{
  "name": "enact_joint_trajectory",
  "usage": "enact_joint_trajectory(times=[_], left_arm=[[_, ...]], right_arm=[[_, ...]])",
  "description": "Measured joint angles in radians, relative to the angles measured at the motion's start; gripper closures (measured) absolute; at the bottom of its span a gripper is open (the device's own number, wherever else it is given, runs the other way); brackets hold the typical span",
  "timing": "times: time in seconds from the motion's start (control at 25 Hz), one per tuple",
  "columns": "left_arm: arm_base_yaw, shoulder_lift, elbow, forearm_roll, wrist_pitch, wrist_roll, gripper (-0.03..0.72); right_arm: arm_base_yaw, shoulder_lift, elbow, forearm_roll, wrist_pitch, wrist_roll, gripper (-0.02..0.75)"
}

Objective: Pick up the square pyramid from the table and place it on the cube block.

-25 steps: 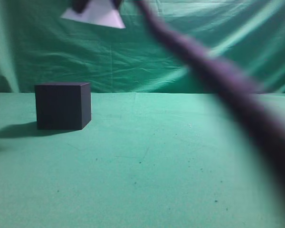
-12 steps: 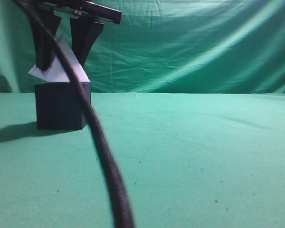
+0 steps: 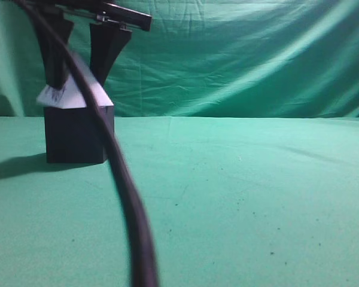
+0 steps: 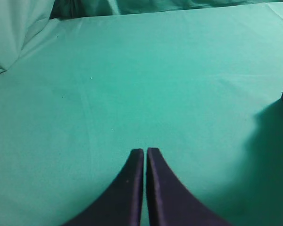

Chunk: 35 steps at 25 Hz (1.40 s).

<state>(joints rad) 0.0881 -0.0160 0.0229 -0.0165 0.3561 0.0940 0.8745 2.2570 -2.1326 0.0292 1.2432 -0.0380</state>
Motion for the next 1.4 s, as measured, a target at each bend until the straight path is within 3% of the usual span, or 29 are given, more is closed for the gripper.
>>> enact_joint_trajectory(times=[0.04,0.08,0.16,0.28,0.32,0.6,0.68,0.8,0.84,0.92,0.96,1.24,1.4], left_arm=[[0.0,0.0,0.0,0.0,0.0,0.0,0.688],[0.0,0.0,0.0,0.0,0.0,0.0,0.688],[0.0,0.0,0.0,0.0,0.0,0.0,0.688],[0.0,0.0,0.0,0.0,0.0,0.0,0.688],[0.0,0.0,0.0,0.0,0.0,0.0,0.688],[0.0,0.0,0.0,0.0,0.0,0.0,0.688],[0.0,0.0,0.0,0.0,0.0,0.0,0.688],[0.0,0.0,0.0,0.0,0.0,0.0,0.688],[0.0,0.0,0.0,0.0,0.0,0.0,0.688],[0.0,0.0,0.0,0.0,0.0,0.0,0.688],[0.0,0.0,0.0,0.0,0.0,0.0,0.688],[0.0,0.0,0.0,0.0,0.0,0.0,0.688],[0.0,0.0,0.0,0.0,0.0,0.0,0.688]], right_arm=[[0.0,0.002,-0.015,0.0,0.0,0.0,0.386],[0.0,0.004,-0.037,0.0,0.002,0.0,0.314],[0.0,0.006,-0.088,0.0,0.002,-0.002,0.257],[0.0,-0.014,-0.129,0.0,0.002,-0.002,0.265],[0.0,-0.03,-0.133,0.0,0.002,-0.002,0.225],[0.0,-0.192,-0.124,-0.003,0.019,-0.002,0.239],[0.0,-0.262,-0.074,-0.011,0.019,0.0,0.362],[0.0,-0.395,0.053,-0.036,0.021,0.0,0.609],[0.0,-0.432,0.103,-0.041,0.021,0.002,0.661],[-0.007,-0.518,0.194,-0.043,0.021,0.002,0.674],[-0.013,-0.553,0.244,-0.043,0.021,0.004,0.738],[-0.111,-0.814,0.571,-0.041,0.005,0.033,0.738],[-0.15,-1.004,0.806,-0.01,-0.144,0.038,0.738]])
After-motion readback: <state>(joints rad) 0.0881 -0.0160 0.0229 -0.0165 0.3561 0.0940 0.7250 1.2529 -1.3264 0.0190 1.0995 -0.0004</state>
